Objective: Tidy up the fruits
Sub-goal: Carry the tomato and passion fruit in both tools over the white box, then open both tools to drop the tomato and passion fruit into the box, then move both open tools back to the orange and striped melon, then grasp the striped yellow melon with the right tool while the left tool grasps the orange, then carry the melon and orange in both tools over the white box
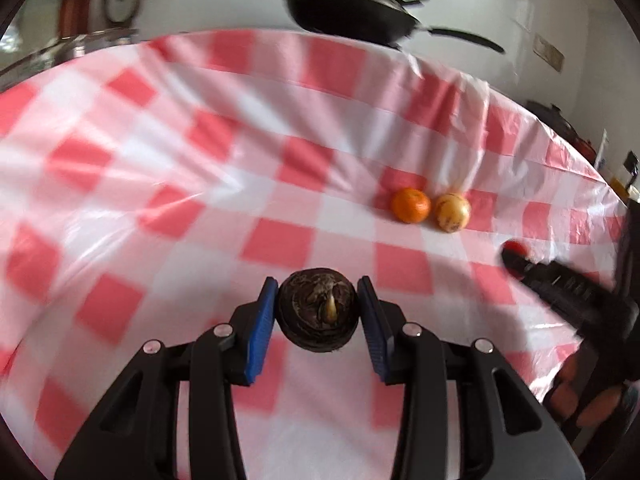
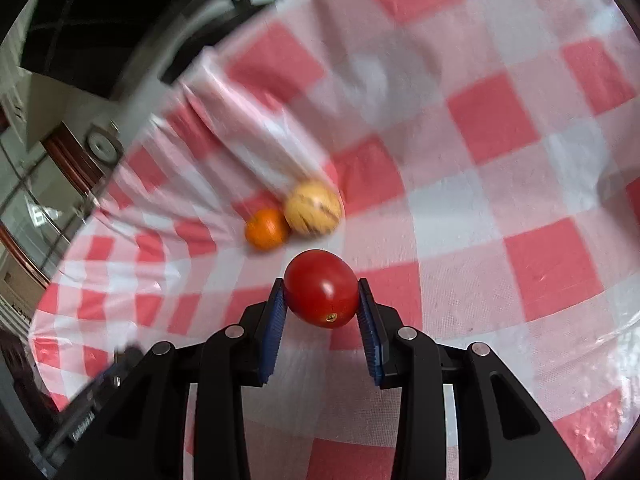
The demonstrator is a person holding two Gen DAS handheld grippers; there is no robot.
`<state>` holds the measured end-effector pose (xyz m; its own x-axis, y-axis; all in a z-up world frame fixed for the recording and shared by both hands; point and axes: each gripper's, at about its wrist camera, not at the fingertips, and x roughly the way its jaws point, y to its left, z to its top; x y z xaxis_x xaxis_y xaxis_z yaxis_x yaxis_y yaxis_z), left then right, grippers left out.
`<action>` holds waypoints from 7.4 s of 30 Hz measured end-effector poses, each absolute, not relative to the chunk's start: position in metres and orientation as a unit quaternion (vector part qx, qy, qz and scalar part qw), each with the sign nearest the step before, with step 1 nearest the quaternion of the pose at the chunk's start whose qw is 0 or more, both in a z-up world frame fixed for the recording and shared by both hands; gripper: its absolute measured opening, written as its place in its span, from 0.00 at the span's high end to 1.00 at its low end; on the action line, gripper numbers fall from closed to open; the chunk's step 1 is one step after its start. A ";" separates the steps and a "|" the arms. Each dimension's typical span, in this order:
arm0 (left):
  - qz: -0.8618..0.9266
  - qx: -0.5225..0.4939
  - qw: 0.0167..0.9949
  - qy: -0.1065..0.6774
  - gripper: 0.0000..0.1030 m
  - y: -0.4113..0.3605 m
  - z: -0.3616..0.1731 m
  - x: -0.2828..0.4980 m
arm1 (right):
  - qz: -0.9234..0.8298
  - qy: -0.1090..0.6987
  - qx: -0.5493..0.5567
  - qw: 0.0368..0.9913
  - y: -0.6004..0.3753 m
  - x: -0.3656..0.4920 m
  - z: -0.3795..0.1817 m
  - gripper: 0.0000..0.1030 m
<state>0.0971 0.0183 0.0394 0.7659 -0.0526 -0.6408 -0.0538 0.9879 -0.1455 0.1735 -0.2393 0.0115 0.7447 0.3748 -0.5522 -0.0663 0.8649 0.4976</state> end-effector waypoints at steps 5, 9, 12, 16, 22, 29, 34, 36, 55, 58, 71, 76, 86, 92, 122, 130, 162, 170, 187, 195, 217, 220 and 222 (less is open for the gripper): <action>0.030 -0.113 0.934 0.338 0.60 0.059 0.035 0.049 | 0.131 0.298 0.207 0.923 -0.226 0.118 0.039 0.66; 0.041 -0.124 0.940 0.316 0.60 0.078 0.045 0.010 | 0.169 0.298 0.156 0.926 -0.184 0.063 0.054 0.66; 0.047 -0.109 0.946 0.303 0.60 0.085 0.050 -0.034 | 0.199 0.312 0.123 0.921 -0.150 0.021 0.054 0.66; 0.053 -0.095 0.946 0.306 0.60 0.101 0.047 -0.081 | 0.230 0.314 0.081 0.917 -0.111 -0.025 0.057 0.66; 0.092 -0.086 0.946 0.298 0.60 0.151 0.047 -0.147 | 0.277 0.317 0.031 0.907 -0.063 -0.070 0.064 0.66; 0.135 -0.102 0.940 0.297 0.60 0.207 0.038 -0.208 | 0.347 0.330 -0.026 0.877 -0.002 -0.117 0.056 0.66; 0.173 -0.109 0.936 0.286 0.60 0.243 0.037 -0.252 | 0.414 0.323 -0.082 0.847 0.047 -0.163 0.052 0.66; 0.190 -0.108 0.933 0.285 0.60 0.256 0.036 -0.267 | 0.437 0.314 -0.100 0.837 0.061 -0.178 0.052 0.66; 0.262 -0.196 0.818 0.473 0.60 0.358 -0.109 -0.339 | 0.533 0.407 -0.369 0.643 0.200 -0.303 -0.087 0.66; 0.237 -0.180 0.804 0.515 0.60 0.348 -0.133 -0.337 | 0.516 0.440 -0.392 0.622 0.214 -0.301 -0.109 0.66; 0.191 -0.192 0.760 0.591 0.60 0.348 -0.175 -0.338 | 0.479 0.464 -0.468 0.580 0.250 -0.302 -0.154 0.66; 0.192 -0.178 0.754 0.603 0.59 0.349 -0.179 -0.329 | 0.480 0.467 -0.463 0.581 0.253 -0.301 -0.154 0.65; 0.229 -0.144 0.758 0.593 0.21 0.356 -0.146 -0.329 | 0.522 0.440 -0.430 0.591 0.231 -0.301 -0.123 0.30; 0.287 -0.100 0.761 0.573 0.15 0.377 -0.076 -0.331 | 0.598 0.362 -0.393 0.598 0.203 -0.319 -0.056 0.25; 0.065 -0.163 0.938 0.299 0.02 0.040 0.060 0.076 | 0.158 0.284 0.032 0.945 -0.202 0.016 0.073 0.16; 0.030 -0.176 0.935 0.307 0.02 -0.010 0.041 0.152 | 0.101 0.293 0.099 0.945 -0.235 0.055 0.057 0.16; 0.022 -0.319 0.893 0.317 0.02 0.057 0.014 0.177 | 0.012 0.448 -0.031 0.894 -0.158 0.293 0.003 0.46; 0.015 -0.313 0.893 0.323 0.02 0.054 0.013 0.179 | 0.023 0.438 0.005 0.898 -0.163 0.291 0.005 0.58; -0.025 -0.223 0.901 0.370 0.02 0.005 0.017 0.189 | -0.025 0.300 0.294 0.907 -0.276 0.201 0.009 0.57; -0.039 -0.098 0.909 0.403 0.02 -0.064 0.021 0.245 | -0.062 0.279 0.344 0.895 -0.302 0.197 0.007 0.57; -0.046 -0.064 0.945 0.316 0.59 -0.025 0.047 0.102 | -0.041 0.283 0.307 0.908 -0.289 0.198 0.012 0.57; -0.017 -0.090 0.945 0.313 0.59 0.013 0.038 0.057 | -0.042 0.283 0.305 0.908 -0.289 0.198 0.011 0.57; 0.011 -0.131 0.942 0.308 0.59 0.047 0.034 0.038 | -0.042 0.282 0.300 0.910 -0.288 0.199 0.012 0.57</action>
<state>0.0379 0.0475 0.0341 0.8098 -0.0590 -0.5837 -0.1020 0.9656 -0.2391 0.1985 -0.2875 0.0118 0.8372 0.0933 -0.5389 0.2459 0.8159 0.5233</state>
